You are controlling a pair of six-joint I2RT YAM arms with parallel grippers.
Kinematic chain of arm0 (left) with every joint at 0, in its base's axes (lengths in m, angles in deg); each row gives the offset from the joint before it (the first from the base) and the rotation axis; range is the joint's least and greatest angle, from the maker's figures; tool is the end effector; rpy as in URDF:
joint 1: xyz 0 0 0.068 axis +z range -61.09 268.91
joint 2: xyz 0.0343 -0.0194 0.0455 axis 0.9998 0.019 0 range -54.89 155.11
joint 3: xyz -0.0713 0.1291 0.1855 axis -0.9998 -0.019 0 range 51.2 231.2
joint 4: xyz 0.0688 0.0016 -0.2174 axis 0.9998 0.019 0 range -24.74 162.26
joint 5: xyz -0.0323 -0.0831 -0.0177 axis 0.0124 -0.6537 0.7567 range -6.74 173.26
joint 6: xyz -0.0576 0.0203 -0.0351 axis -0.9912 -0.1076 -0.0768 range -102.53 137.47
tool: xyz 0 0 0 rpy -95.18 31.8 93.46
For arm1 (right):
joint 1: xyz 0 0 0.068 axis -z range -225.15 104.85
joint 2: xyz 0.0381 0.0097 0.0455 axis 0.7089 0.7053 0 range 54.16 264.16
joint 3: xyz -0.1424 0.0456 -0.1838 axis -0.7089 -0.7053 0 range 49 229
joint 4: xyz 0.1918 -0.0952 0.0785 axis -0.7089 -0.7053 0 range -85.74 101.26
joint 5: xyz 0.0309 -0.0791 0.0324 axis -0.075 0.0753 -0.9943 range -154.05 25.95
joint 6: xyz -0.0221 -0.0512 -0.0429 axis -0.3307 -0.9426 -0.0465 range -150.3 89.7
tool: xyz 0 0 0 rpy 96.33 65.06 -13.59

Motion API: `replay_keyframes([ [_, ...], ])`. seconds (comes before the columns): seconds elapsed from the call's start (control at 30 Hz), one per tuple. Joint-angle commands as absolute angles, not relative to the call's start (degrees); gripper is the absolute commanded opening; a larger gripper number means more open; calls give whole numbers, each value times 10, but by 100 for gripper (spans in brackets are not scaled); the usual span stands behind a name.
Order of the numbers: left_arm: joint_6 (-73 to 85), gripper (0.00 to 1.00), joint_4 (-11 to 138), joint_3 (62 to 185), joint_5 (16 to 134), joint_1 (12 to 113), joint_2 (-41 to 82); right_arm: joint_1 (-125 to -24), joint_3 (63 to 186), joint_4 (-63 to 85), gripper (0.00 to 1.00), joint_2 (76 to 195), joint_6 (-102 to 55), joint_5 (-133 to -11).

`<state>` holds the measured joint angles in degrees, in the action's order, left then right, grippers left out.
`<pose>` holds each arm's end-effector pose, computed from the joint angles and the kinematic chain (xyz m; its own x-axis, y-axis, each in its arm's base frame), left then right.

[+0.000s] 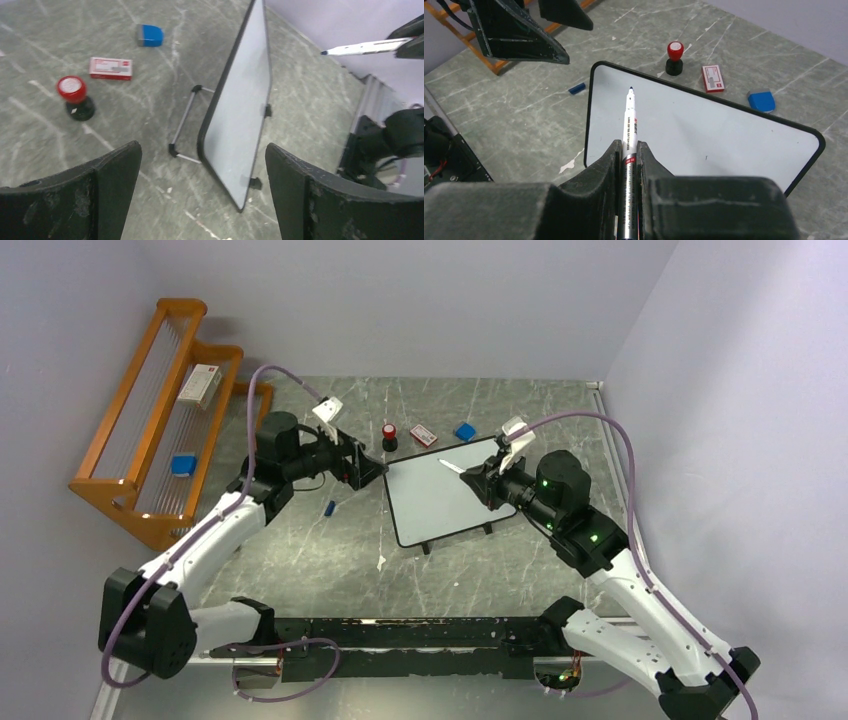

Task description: Write a sentence on the whiteboard

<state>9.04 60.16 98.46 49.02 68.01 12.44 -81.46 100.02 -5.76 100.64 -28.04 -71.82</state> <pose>0.2378 -0.1255 0.2759 -0.3563 0.0065 -0.9344 0.7588 0.5856 -0.2853 0.1529 0.1220 0.3259 -0.2013 -0.0996 -0.9745 -0.6856 0.7248 0.0676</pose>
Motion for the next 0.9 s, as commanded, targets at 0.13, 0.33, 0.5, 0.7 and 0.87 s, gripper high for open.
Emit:
replay_keyframes([
  [0.13,33,92,537,1037,347,685,217,-841,970,3,0,1004,-297,-656],
  [0.33,-26,73,456,1011,333,685,251,-909,956,29,0,1013,-298,-593],
  [0.5,-24,60,458,1022,302,685,282,-953,963,24,0,1026,-323,-539],
  [0.7,0,49,478,1028,283,687,298,-968,977,16,0,1035,-326,-533],
  [0.87,-21,32,444,1027,252,694,316,-973,970,22,0,1038,-321,-534],
])
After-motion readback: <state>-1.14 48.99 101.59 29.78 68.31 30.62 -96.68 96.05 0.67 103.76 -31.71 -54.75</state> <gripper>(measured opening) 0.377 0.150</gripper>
